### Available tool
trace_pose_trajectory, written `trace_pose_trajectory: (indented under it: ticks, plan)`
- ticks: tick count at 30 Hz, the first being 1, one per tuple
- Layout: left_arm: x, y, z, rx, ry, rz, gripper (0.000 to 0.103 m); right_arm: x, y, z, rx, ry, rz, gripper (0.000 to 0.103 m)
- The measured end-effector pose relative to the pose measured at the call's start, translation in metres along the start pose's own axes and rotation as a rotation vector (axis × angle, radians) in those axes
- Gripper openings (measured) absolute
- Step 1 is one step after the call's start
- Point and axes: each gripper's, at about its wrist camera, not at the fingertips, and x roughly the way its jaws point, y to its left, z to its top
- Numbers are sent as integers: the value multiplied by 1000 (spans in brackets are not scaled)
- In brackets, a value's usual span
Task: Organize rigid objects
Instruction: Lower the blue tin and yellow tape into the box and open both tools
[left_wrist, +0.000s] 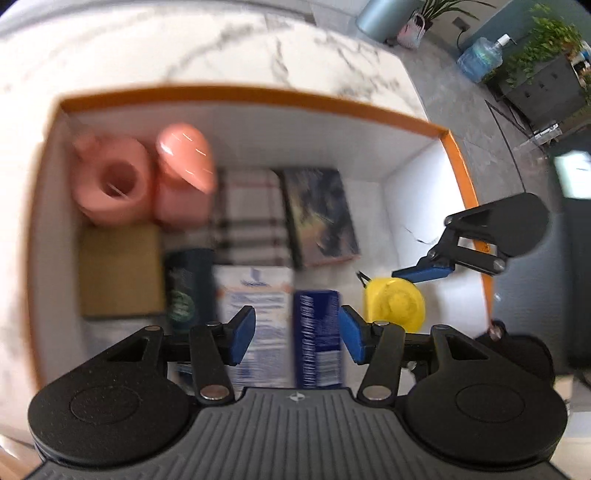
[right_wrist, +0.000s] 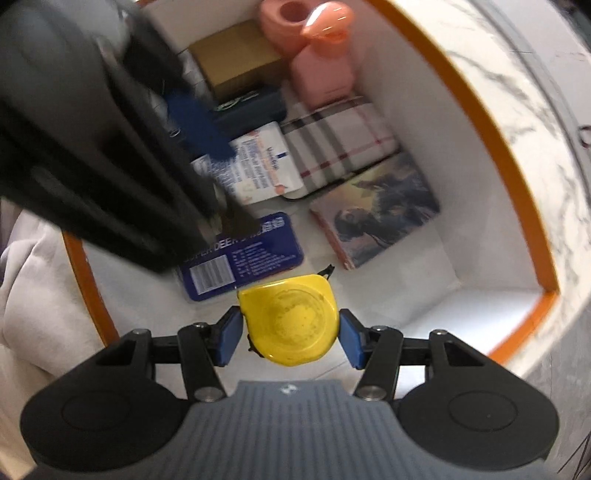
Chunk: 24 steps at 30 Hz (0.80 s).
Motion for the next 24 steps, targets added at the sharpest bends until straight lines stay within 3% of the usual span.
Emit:
trace_pose_trajectory:
  ticks: [7, 12, 24]
  plan:
    - [-18, 12, -2, 16, -30, 13, 61, 34, -2, 18, -121, 157, 41, 57]
    - [-10, 11, 1, 24, -22, -12, 61, 36, 0, 23, -142, 147, 53, 57]
    - [-12, 15, -3, 36, -22, -15, 61, 28, 2, 22, -173, 159, -13, 62]
